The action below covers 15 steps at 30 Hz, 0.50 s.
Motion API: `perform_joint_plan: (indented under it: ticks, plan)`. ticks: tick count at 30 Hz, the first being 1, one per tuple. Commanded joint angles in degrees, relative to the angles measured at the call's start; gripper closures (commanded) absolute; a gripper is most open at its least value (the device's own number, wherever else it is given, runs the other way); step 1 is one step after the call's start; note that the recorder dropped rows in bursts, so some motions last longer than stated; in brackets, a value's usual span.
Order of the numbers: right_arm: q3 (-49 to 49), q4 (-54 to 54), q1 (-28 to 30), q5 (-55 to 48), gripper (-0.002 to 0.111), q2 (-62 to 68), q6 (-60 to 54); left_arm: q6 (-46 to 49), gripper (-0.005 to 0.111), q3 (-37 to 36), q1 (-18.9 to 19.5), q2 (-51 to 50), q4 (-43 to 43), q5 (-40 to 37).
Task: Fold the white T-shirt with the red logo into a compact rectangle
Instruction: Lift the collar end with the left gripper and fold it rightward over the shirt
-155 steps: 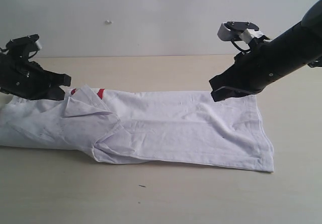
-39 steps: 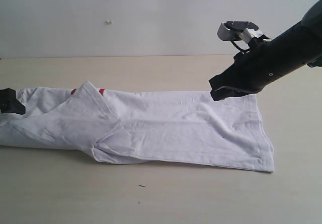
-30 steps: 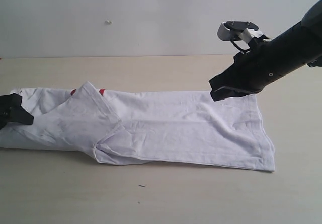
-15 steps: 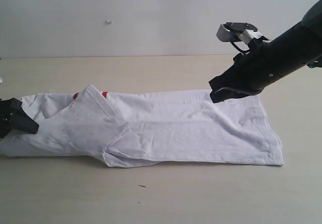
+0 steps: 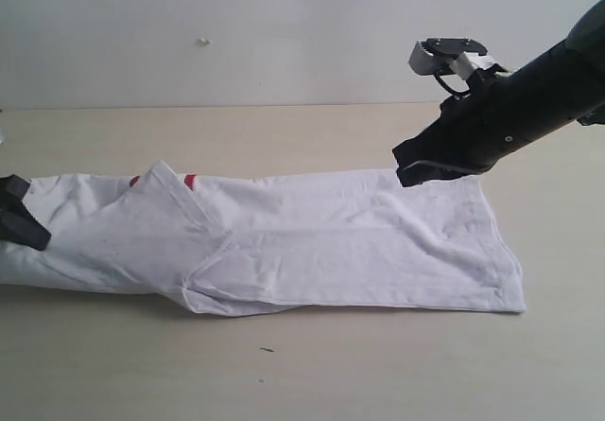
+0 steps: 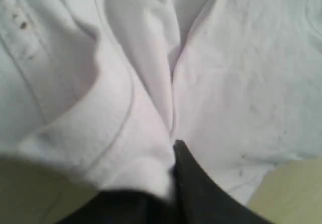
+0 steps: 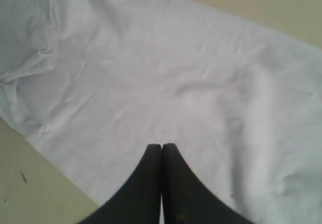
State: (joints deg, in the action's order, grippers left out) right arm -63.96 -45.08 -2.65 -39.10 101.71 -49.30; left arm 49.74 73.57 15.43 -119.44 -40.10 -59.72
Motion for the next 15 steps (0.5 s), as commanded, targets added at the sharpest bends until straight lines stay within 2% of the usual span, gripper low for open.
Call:
perform_joint_plan:
  ticks: [1,4,7,11,15]
  plan:
    - [0.1,0.5,-0.1,3.6,0.108,-0.3,0.0,-10.8,0.107,1.2,0.6,5.5,12.4,3.5]
    - [0.1,0.7,-0.1,5.0,0.108,-0.3,0.1,-14.1,0.107,1.2,0.6,9.1,14.6,6.4]
    - [0.1,0.7,-0.1,5.1,0.108,-0.3,0.1,-14.2,0.107,1.7,0.6,12.3,10.6,7.0]
    - [0.1,0.7,-0.1,5.1,0.108,-0.3,0.1,-13.7,0.107,4.5,0.3,15.6,2.8,0.8]
    - [0.1,0.5,-0.1,5.1,0.108,-0.3,0.5,-14.3,0.107,6.4,-2.0,18.3,1.4,-3.2]
